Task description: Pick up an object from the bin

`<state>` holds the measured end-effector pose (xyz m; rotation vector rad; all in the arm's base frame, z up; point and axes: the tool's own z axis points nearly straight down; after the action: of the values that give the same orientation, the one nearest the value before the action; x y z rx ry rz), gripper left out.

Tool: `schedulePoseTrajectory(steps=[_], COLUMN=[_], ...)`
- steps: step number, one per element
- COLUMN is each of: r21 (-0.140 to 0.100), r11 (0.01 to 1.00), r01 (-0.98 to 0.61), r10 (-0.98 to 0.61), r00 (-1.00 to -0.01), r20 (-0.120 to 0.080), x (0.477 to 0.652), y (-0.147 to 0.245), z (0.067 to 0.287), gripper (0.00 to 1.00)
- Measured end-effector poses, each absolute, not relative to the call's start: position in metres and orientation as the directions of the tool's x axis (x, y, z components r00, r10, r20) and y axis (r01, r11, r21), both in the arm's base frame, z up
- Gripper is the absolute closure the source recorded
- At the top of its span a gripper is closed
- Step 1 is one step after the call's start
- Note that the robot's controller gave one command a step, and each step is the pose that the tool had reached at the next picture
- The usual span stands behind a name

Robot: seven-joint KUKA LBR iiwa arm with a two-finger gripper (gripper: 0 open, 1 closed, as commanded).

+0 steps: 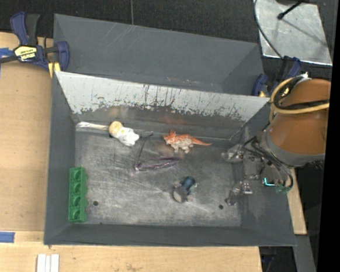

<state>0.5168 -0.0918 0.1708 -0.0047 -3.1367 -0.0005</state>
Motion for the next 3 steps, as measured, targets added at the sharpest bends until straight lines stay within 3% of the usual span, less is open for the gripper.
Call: schedulePoseTrajectory(steps=[1, 2, 3], r21=[-0.001, -0.002, -0.001], r11=[1.0, 0.994, 0.982], r01=[0.0, -0.109, -0.191], r10=[0.0, -0.109, -0.191], r00=[-1.0, -0.994, -0.982], r20=[-0.003, -0.006, -0.003], x=[0.519, 0.508, 0.506], y=[-0.091, -0.045, -0.021], z=[0.175, 0.116, 0.113], gripper=[0.0, 0.0, 0.0])
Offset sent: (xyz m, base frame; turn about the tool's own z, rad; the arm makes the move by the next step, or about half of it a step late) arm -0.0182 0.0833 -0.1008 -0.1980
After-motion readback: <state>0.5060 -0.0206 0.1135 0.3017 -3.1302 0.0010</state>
